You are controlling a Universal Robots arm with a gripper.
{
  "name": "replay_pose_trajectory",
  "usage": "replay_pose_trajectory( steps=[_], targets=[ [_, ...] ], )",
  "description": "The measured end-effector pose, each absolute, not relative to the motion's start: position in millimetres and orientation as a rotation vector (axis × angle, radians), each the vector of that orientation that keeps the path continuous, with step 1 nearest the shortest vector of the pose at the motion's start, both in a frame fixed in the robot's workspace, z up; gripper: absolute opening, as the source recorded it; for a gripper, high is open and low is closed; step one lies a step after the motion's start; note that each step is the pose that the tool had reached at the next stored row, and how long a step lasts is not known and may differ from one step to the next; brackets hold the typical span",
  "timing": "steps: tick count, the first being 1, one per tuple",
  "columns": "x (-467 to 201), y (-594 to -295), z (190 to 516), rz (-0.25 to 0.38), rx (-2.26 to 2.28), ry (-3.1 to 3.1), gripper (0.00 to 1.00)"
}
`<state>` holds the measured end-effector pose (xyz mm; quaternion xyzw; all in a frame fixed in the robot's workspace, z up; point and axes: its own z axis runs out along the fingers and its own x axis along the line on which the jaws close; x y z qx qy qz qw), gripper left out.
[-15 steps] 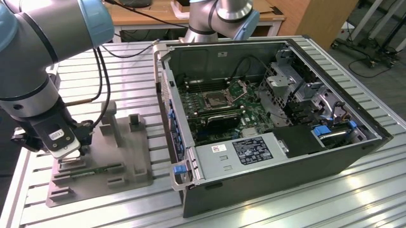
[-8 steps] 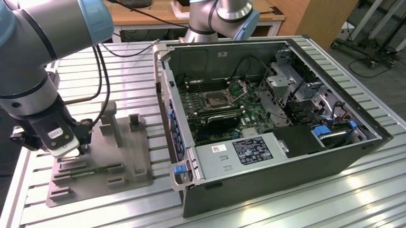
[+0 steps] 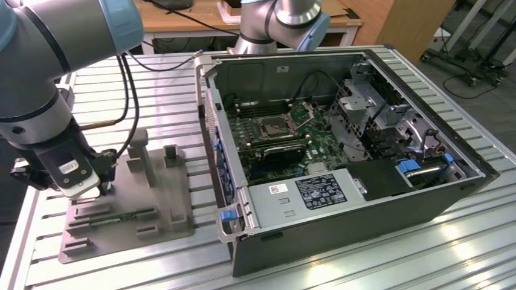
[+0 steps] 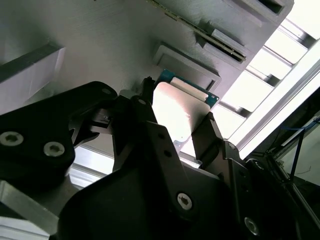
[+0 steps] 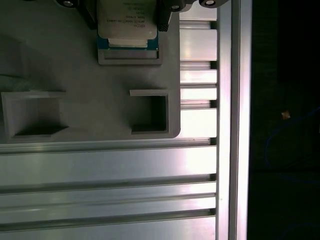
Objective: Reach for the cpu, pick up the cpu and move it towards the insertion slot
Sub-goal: 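Pick up the cpu and move it towards the insertion slot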
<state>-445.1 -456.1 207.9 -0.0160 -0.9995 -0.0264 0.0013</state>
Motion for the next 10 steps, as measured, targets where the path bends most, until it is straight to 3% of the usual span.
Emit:
replay_pose_trajectory(
  steps=[10],
  targets=[
    [-445.1, -456.1, 210.9, -0.083, -0.05, -3.137, 0.55]
  ],
)
